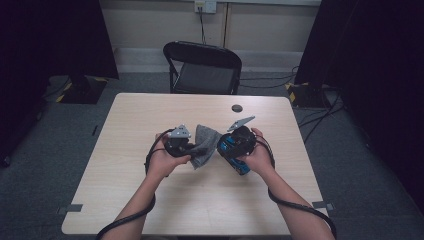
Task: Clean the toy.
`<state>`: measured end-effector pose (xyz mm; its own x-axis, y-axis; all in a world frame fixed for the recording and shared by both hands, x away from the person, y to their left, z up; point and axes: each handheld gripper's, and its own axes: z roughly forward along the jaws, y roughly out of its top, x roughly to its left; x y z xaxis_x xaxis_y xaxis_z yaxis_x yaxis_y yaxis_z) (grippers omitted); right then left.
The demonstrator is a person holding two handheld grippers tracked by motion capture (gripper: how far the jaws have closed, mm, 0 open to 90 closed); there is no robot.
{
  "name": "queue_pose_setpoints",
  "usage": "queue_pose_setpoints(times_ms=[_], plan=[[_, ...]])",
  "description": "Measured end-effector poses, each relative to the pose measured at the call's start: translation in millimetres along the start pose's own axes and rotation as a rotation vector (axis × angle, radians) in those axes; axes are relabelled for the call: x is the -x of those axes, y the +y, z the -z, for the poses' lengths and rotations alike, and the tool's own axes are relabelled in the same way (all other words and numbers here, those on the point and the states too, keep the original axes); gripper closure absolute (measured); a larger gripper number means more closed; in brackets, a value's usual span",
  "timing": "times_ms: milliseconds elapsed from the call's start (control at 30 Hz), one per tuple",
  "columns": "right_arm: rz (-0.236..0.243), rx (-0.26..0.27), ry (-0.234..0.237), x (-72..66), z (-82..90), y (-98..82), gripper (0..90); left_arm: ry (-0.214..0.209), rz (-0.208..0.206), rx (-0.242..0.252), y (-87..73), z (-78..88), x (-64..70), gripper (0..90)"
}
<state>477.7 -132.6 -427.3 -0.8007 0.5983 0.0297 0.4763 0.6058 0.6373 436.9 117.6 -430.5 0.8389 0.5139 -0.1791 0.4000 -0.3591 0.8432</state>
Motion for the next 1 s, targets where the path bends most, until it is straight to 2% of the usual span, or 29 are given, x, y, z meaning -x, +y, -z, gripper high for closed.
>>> queue_pose_setpoints(times_ms=[167, 300, 433, 500, 667, 833, 1000], plan=[[-0.009, 0.003, -0.008, 4.5, 2.3, 0.9, 25.7, -0.007, -0.009, -0.003, -4.3, 4.2, 0.1, 77.3], [-0.021, 0.011, -0.013, 7.4, 4.5, 0.2, 25.7, 0.007, 0.005, 0.000, -10.3, 11.6, -4.3, 77.3], [-0.026, 0.012, -0.010, 9.5, 6.8, -1.2, 25.7, 0.039, 0.019, -0.001, -15.7, 21.9, -12.5, 77.2], [-0.024, 0.018, -0.009, 9.7, 8.9, -2.4, 25.7, 0.083, 0.033, -0.002, -17.9, 31.7, -22.4, 77.3], [-0.008, 0.021, 0.006, 4.2, 10.9, -1.6, 25.7, 0.138, 0.042, 0.024, -12.4, 44.2, -32.7, 77.2], [0.017, 0.027, 0.033, -7.5, 7.3, 2.4, 25.7, 0.165, 0.029, 0.044, -0.2, 40.0, -32.7, 77.1], [0.030, 0.036, 0.064, -17.9, 3.1, 5.7, 25.7, 0.153, 0.004, 0.036, 12.8, 23.4, -25.7, 76.9]])
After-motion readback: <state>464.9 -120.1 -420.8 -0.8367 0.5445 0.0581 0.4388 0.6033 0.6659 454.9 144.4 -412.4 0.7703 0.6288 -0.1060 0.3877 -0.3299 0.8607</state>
